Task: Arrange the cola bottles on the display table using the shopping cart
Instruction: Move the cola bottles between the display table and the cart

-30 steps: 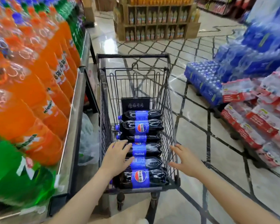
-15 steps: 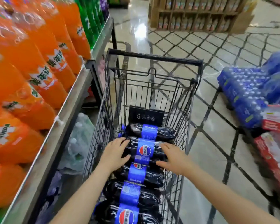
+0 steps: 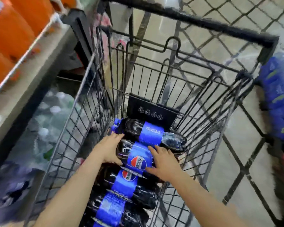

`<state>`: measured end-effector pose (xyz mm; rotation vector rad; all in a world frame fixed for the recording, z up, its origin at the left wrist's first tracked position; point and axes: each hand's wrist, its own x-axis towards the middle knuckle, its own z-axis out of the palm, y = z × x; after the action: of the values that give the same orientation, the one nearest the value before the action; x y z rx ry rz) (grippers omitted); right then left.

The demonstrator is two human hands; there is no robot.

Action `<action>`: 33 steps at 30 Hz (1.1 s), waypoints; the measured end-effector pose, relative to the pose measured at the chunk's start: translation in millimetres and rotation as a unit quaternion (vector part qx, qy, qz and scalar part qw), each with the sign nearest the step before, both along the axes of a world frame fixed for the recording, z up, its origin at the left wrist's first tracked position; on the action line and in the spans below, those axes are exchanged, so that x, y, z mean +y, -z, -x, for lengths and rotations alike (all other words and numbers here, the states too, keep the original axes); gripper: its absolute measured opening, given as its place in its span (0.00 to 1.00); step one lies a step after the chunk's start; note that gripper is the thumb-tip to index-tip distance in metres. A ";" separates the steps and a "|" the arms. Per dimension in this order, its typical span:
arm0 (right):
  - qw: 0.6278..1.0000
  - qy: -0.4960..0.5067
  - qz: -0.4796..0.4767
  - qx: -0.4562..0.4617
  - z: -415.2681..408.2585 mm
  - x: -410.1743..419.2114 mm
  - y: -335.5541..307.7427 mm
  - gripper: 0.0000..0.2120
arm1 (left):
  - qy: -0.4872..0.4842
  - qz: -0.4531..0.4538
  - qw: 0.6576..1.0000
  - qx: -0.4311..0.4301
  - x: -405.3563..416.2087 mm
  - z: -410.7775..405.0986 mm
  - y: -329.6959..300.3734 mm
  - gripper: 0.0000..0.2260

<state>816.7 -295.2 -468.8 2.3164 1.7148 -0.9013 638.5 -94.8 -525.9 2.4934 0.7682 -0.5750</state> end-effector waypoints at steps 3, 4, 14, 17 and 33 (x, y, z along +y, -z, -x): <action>1.000 -0.010 0.023 -0.009 1.8 0.2 11.4 0.45 | -0.028 0.010 1.000 0.001 -12.6 10.8 -4.6 0.61; 0.999 -0.023 0.027 -0.019 2.5 -0.8 14.0 0.46 | -0.046 0.008 0.999 0.008 -23.5 19.5 -7.4 0.60; 0.981 -0.163 0.072 -0.073 13.0 9.5 35.1 0.61 | -0.208 0.045 0.977 -0.002 -98.7 68.9 -5.1 0.56; 0.981 -0.163 0.072 -0.075 13.0 10.0 35.2 0.56 | -0.182 0.053 0.982 0.002 -94.7 71.0 -3.2 0.58; 0.992 -0.114 -0.028 -0.036 53.5 -6.4 -19.0 0.53 | -0.100 -0.134 0.982 -0.091 -86.1 117.2 -77.7 0.56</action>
<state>763.2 -301.6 -449.8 2.0995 1.9461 -0.7274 521.2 -181.0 -448.2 2.6183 1.0674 -0.1778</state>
